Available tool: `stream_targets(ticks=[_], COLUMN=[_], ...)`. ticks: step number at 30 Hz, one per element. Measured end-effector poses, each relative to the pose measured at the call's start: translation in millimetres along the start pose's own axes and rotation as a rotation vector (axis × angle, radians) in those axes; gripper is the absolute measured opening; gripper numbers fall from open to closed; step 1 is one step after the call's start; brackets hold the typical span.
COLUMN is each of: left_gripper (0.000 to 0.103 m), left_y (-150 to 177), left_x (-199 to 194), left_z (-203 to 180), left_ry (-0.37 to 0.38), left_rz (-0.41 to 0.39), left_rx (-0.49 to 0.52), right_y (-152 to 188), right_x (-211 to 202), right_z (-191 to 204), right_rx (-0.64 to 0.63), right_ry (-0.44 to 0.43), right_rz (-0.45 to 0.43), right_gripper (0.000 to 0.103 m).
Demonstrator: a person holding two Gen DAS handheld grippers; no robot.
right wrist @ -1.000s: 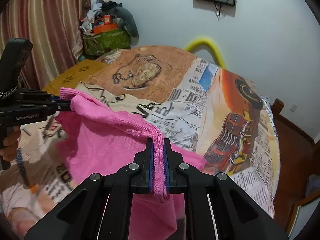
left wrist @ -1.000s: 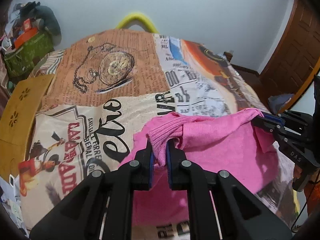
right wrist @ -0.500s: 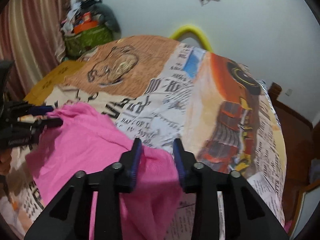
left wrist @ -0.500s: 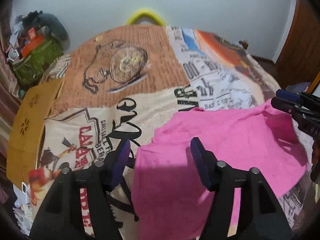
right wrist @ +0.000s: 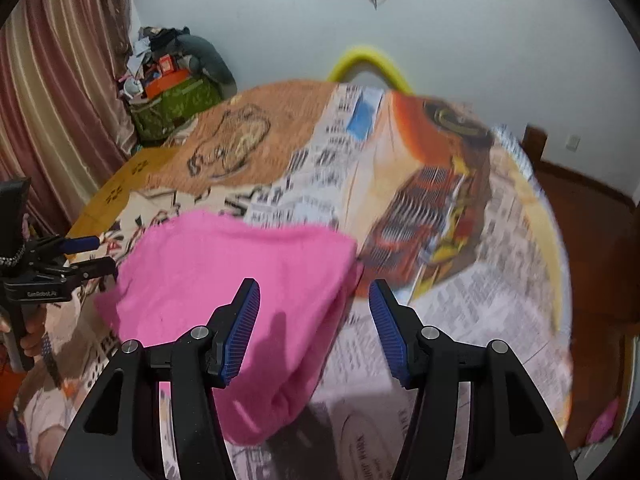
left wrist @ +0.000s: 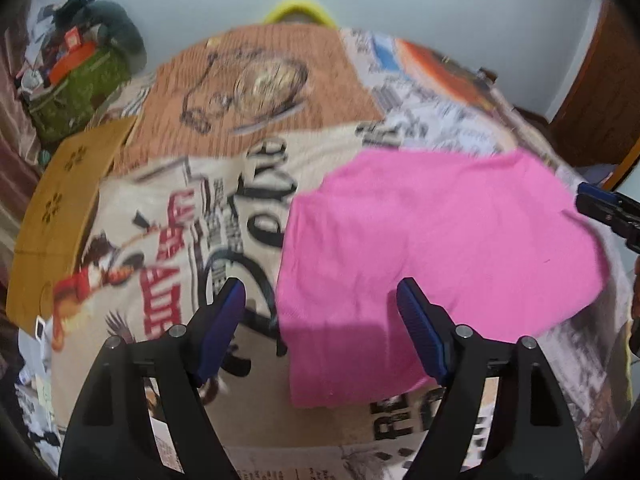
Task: Fold small clothes
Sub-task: 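Release the folded edge and smooth the cardigan with both open tools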
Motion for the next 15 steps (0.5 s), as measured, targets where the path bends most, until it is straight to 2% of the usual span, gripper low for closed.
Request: stream_targets(ticks=[3, 4, 5, 6, 7, 15], left_gripper=[0.078, 0.078, 0.08, 0.082, 0.083, 0.086], left_y=[9, 12, 14, 15, 15, 18], left_x=[16, 20, 21, 21, 21, 13], left_z=[8, 10, 11, 12, 13, 18], left_ry=[-0.01, 0.0, 0.005, 0.006, 0.005, -0.032], left_rz=[0.032, 0.035, 0.03, 0.023, 0.017, 0.015], left_rx=[-0.026, -0.038, -0.047, -0.051, -0.047, -0.022], right_y=[7, 8, 8, 9, 9, 4], right_x=[14, 21, 27, 31, 34, 37], right_z=[5, 7, 9, 10, 11, -3], right_rx=[0.016, 0.02, 0.019, 0.019, 0.018, -0.005], right_ry=[-0.03, -0.035, -0.037, -0.037, -0.037, 0.063], right_rz=[0.038, 0.05, 0.062, 0.069, 0.073, 0.018], right_gripper=[0.053, 0.048, 0.034, 0.024, 0.007, 0.006])
Point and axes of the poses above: each gripper's, at about its wrist camera, not at the fingertips, and x roughly the way its jaws point, z to its left, y to its underside, the point moved 6 cm from there along x, roughly the way its jaws point, and after that the axes turned 13 degrees about y, right-handed, at the moved point
